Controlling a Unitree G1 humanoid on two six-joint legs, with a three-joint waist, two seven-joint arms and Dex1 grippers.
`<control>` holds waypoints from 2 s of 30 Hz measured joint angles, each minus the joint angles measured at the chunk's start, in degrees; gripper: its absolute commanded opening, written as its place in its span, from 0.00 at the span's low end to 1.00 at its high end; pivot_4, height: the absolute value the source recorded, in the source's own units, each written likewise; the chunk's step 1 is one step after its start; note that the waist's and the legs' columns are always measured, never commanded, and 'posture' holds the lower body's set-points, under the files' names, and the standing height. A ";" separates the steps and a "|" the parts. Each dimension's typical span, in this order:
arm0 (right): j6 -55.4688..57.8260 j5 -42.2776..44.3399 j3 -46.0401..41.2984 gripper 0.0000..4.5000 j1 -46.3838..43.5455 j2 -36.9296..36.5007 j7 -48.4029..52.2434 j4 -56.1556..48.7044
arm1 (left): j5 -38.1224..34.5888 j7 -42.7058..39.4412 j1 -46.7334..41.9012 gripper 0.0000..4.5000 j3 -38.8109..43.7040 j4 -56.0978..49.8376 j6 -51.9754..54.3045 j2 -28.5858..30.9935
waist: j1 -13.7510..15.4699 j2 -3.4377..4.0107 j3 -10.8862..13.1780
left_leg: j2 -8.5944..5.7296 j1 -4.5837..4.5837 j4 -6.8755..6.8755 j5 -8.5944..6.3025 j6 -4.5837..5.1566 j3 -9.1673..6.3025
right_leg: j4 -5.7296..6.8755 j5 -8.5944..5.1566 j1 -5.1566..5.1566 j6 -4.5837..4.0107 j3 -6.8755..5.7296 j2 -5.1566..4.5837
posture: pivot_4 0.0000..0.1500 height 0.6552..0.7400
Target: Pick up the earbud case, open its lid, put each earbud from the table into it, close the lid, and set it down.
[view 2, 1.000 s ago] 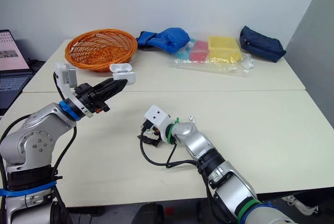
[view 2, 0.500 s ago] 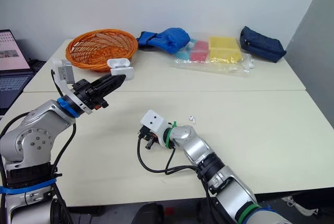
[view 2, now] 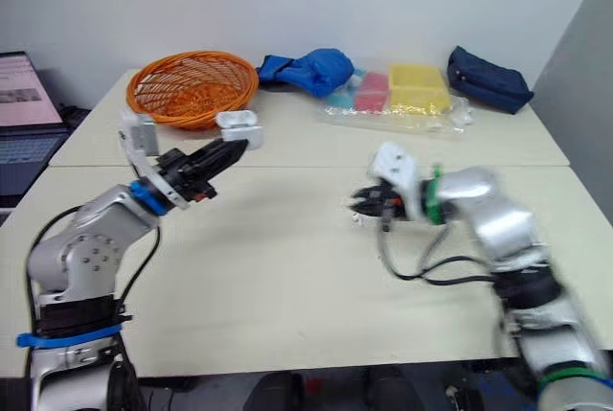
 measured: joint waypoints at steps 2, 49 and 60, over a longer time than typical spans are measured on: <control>-0.54 0.51 -2.59 0.09 3.30 -7.92 3.81 0.75 | 0.00 0.00 0.27 0.16 -0.17 0.37 -0.12 -0.68 | 0.02 -0.03 -0.01 | 0.00 0.01 -0.10 0.00 0.00 0.00 | 0.00 -0.11 -0.01 -0.04 0.03 0.00 | 1.00 1.00; -28.63 -11.64 2.81 0.63 17.57 -16.06 14.62 25.26 | 16.74 6.05 18.97 0.16 -10.40 -14.52 -23.48 -10.78 | -0.37 0.05 0.02 | -0.06 0.92 0.18 -0.01 0.01 0.24 | 0.01 -0.18 0.83 -0.10 0.27 0.01 | 1.00 1.00; -30.93 -15.77 3.34 0.99 16.07 -19.15 16.20 29.54 | 16.47 5.99 18.80 0.16 -10.41 -14.52 -23.30 -10.50 | -0.38 0.06 0.03 | -0.05 0.94 0.08 -0.01 0.00 0.24 | -0.03 -0.23 0.84 -0.16 0.25 0.01 | 1.00 1.00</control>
